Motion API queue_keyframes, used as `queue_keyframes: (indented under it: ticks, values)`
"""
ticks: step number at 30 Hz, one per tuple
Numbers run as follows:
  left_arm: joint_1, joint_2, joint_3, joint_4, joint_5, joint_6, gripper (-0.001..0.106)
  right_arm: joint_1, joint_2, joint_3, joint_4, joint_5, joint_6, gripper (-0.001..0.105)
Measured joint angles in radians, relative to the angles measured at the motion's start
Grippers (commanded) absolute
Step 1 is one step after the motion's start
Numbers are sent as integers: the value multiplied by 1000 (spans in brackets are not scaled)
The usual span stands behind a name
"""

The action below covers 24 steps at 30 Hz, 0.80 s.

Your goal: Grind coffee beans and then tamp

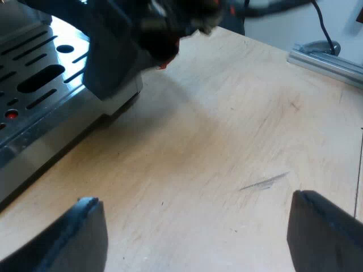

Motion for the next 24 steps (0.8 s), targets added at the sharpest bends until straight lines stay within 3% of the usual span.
queue_keyframes:
  ticks: [15, 17, 19, 24]
  values:
    - [0, 0, 0, 0, 0, 0, 67, 0, -9, 18, -67, 0, 5, 54]
    - [0, 0, 0, 0, 0, 0, 67, 0, -9, 18, -67, 0, 5, 48]
    - [0, 0, 0, 0, 0, 0, 67, 0, -9, 18, -67, 0, 5, 36]
    - [0, 0, 0, 0, 0, 0, 67, 0, -9, 18, -46, 7, 5, 29]
